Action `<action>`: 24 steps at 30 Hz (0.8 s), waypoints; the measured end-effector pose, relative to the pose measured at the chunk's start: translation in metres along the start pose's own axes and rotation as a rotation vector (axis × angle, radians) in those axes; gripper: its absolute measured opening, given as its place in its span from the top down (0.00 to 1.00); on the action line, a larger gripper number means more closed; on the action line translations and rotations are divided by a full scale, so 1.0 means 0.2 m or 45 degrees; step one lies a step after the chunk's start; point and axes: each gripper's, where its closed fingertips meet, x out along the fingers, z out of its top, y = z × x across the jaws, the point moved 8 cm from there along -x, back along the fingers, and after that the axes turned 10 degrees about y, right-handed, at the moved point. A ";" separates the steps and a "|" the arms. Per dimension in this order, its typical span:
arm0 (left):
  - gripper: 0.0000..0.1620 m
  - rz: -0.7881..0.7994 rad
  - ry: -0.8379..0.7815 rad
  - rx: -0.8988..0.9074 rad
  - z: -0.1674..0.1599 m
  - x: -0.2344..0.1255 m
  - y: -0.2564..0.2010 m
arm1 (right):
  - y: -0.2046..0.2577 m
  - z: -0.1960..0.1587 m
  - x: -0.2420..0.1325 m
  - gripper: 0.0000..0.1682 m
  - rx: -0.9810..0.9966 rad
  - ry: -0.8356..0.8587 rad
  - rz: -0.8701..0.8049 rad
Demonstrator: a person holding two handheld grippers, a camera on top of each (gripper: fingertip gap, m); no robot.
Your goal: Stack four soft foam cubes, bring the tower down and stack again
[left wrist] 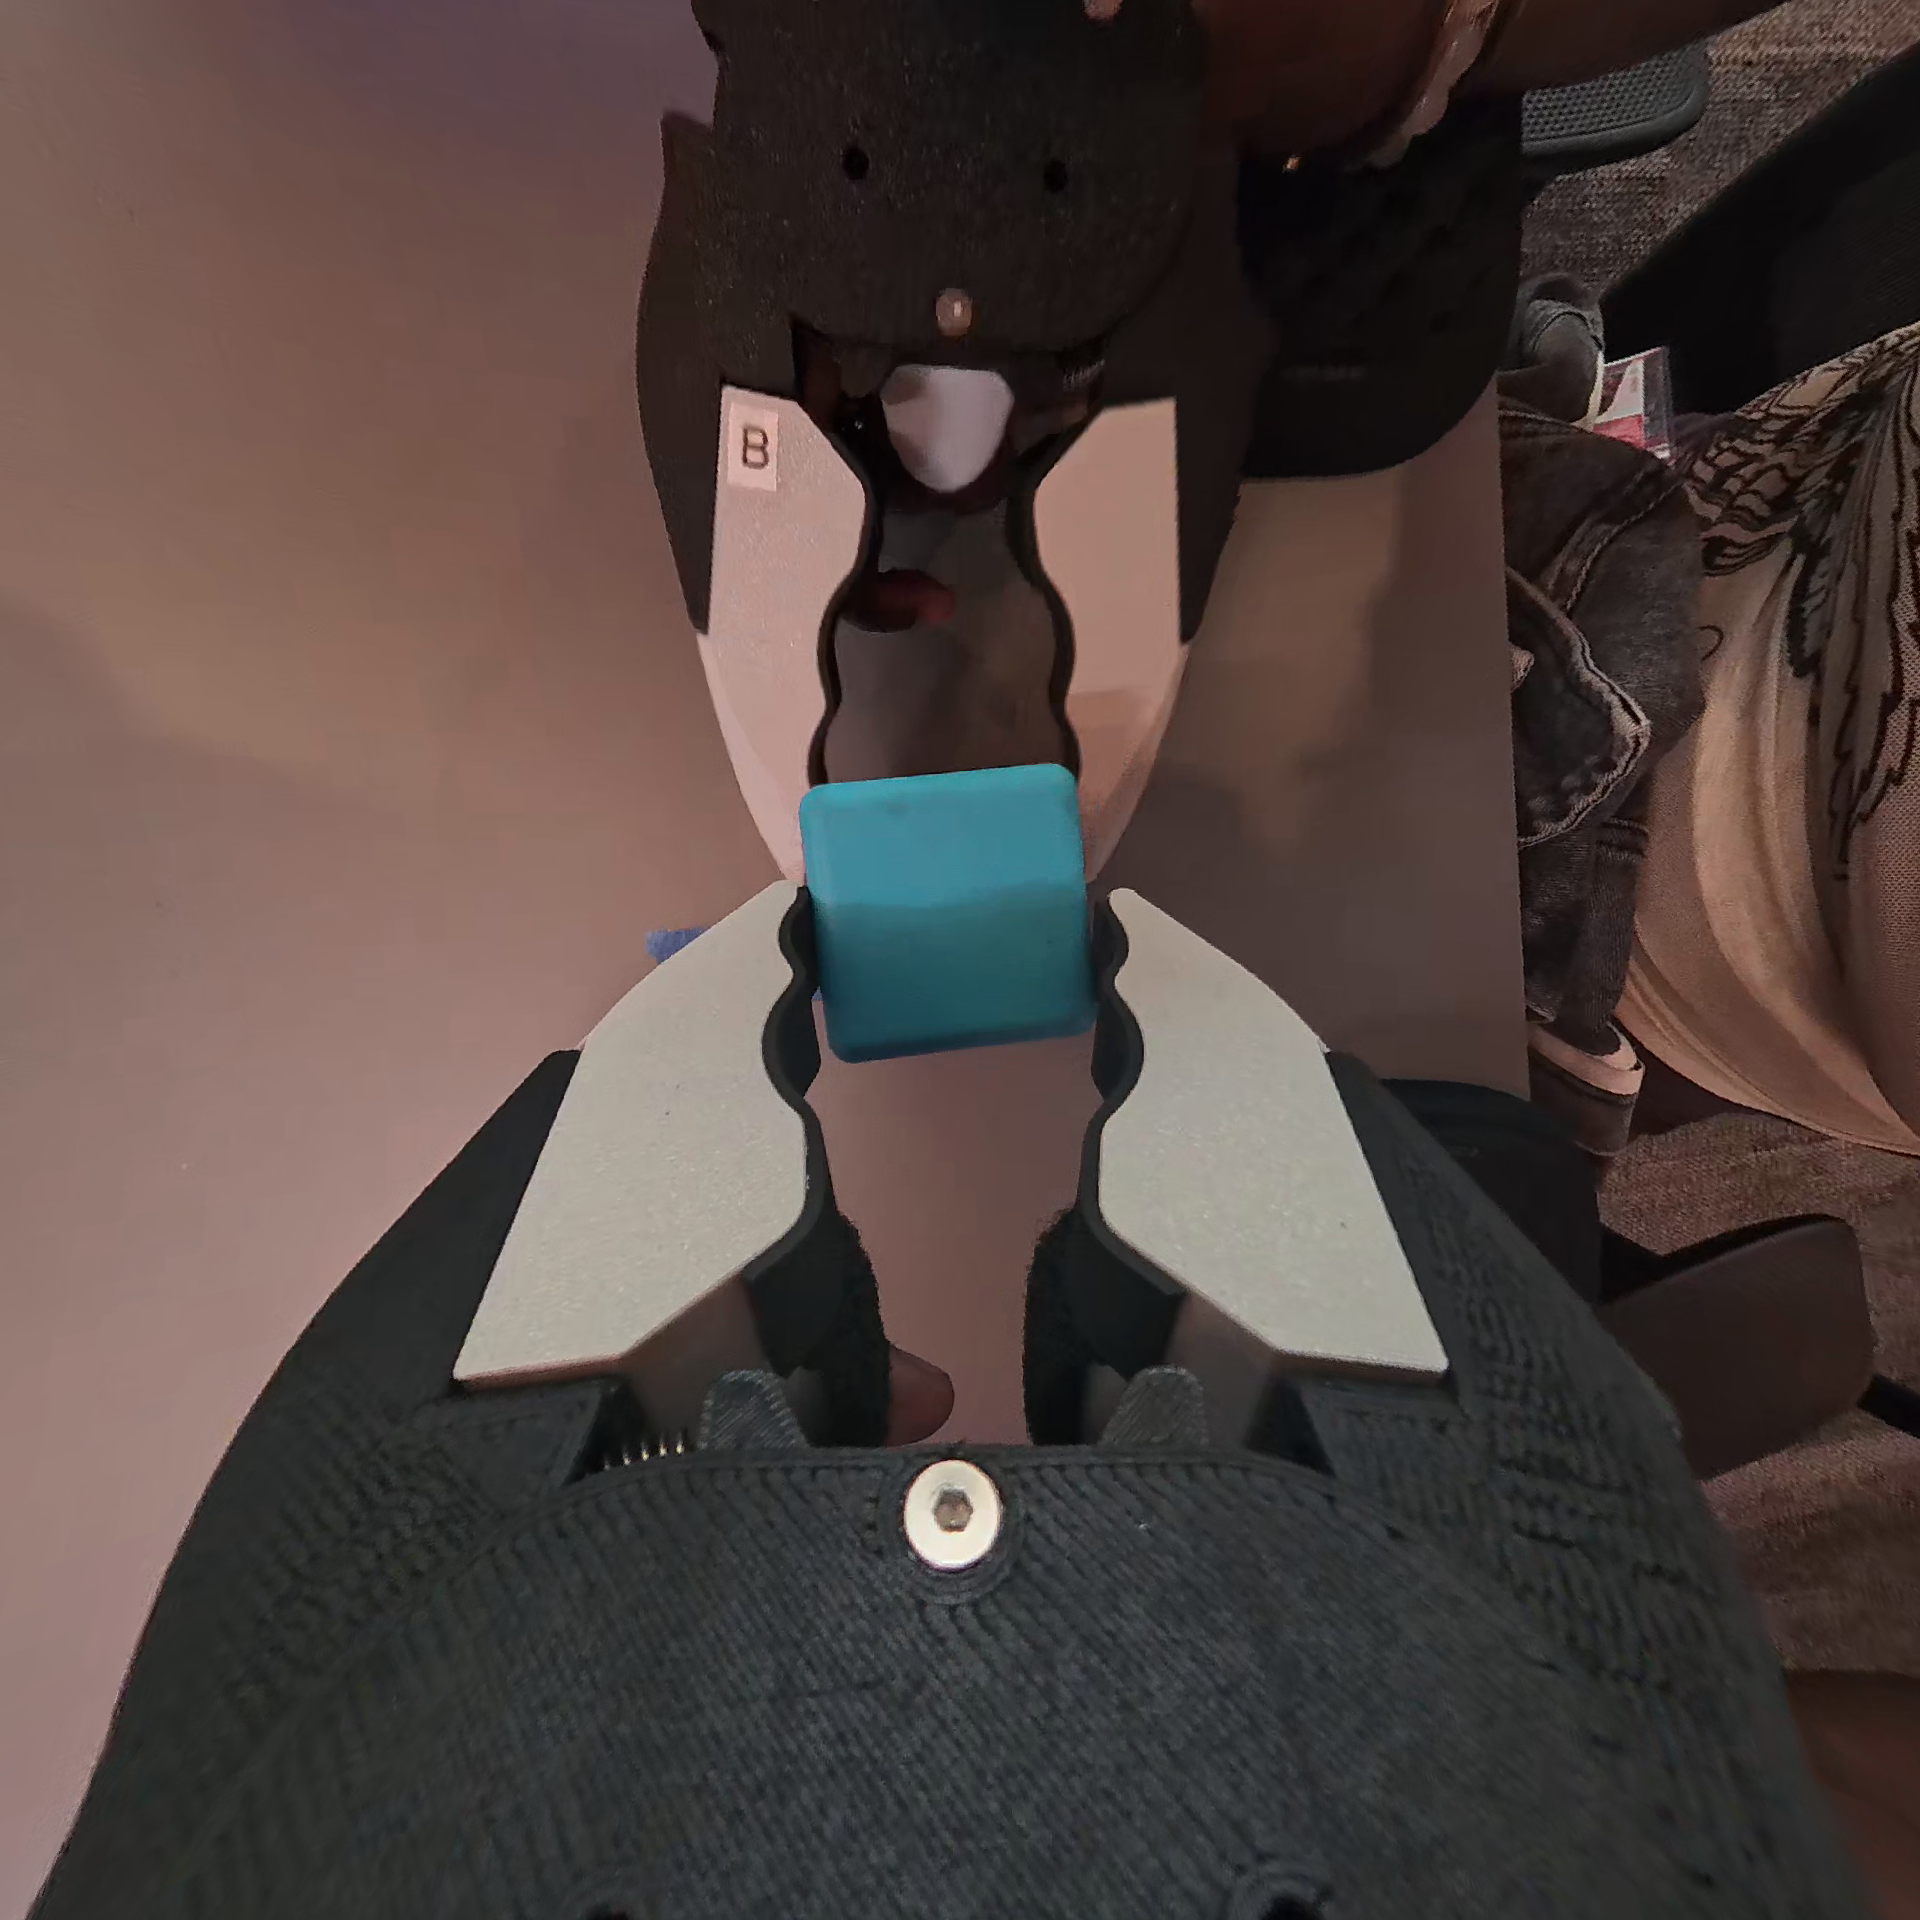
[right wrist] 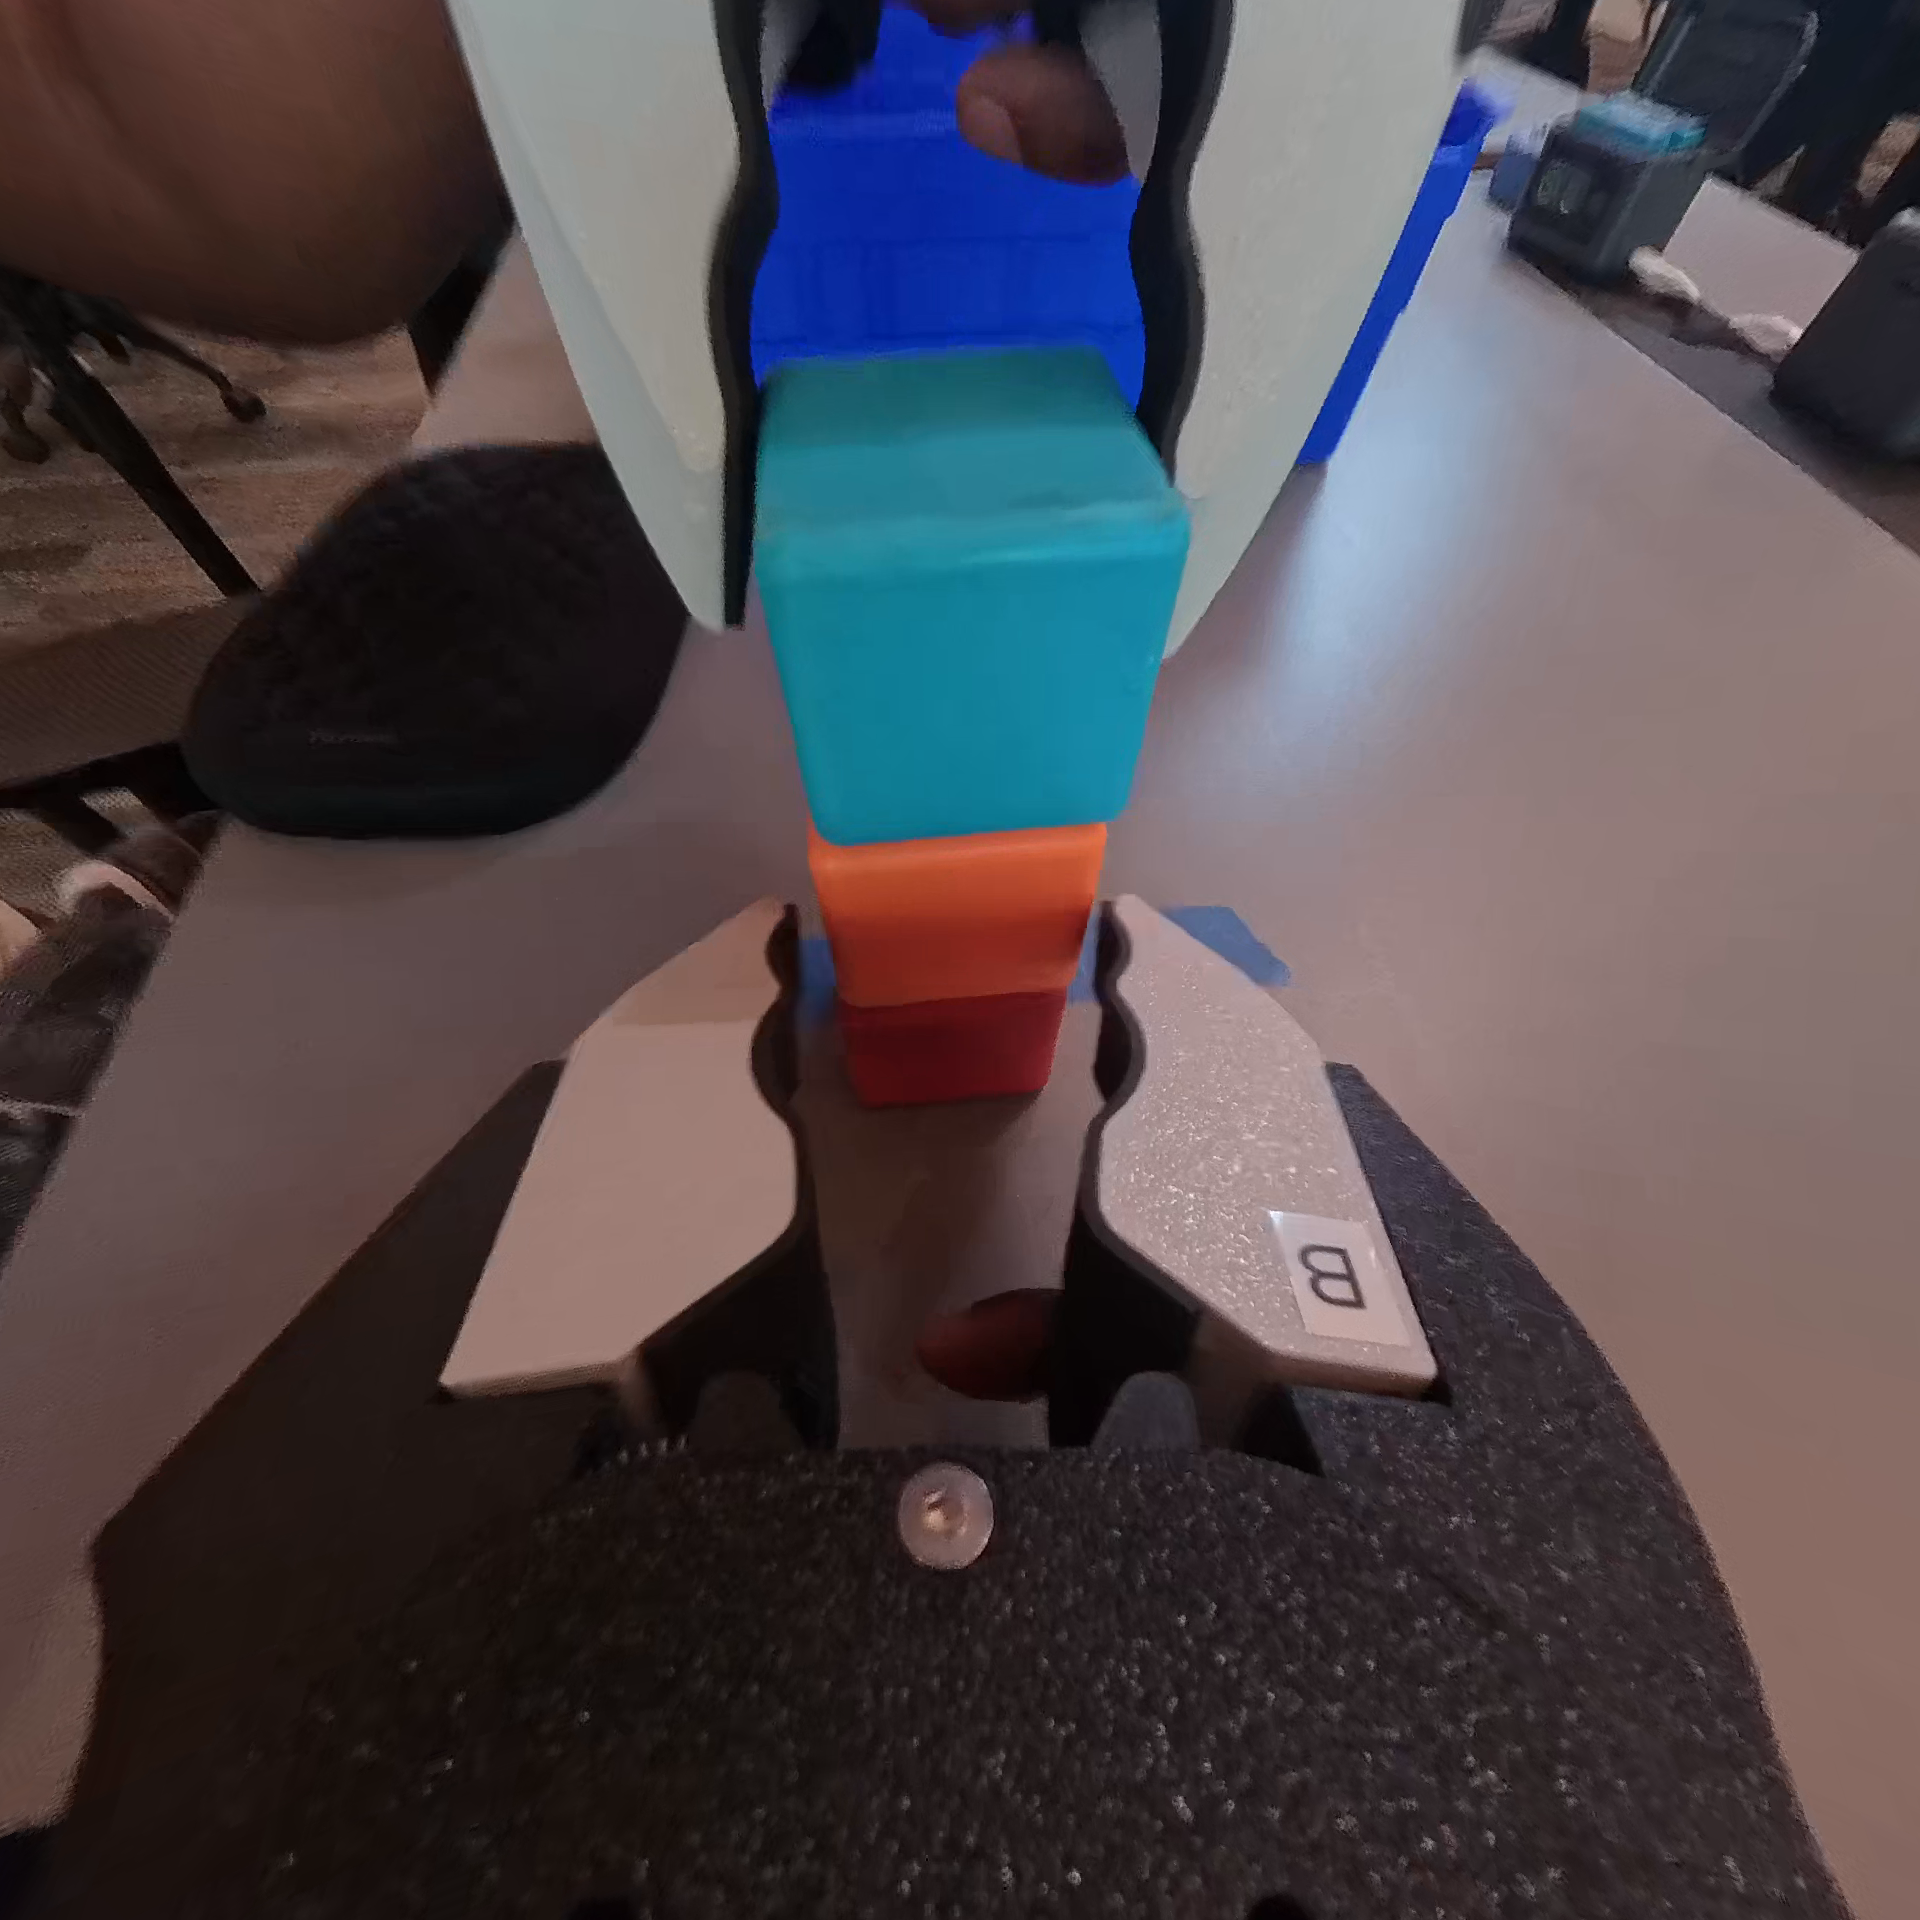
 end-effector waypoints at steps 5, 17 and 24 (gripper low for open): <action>0.69 0.012 0.017 -0.003 0.00 0.00 -0.01 | -0.01 0.07 -0.08 0.73 0.022 -0.207 -0.024; 0.44 0.473 -0.188 -0.351 -0.26 -0.31 0.01 | 0.00 0.08 -0.08 0.73 -0.024 -0.176 -0.064; 0.44 0.796 0.032 -1.474 -1.23 -0.56 -0.10 | 0.00 0.08 -0.08 0.73 -0.022 -0.173 -0.065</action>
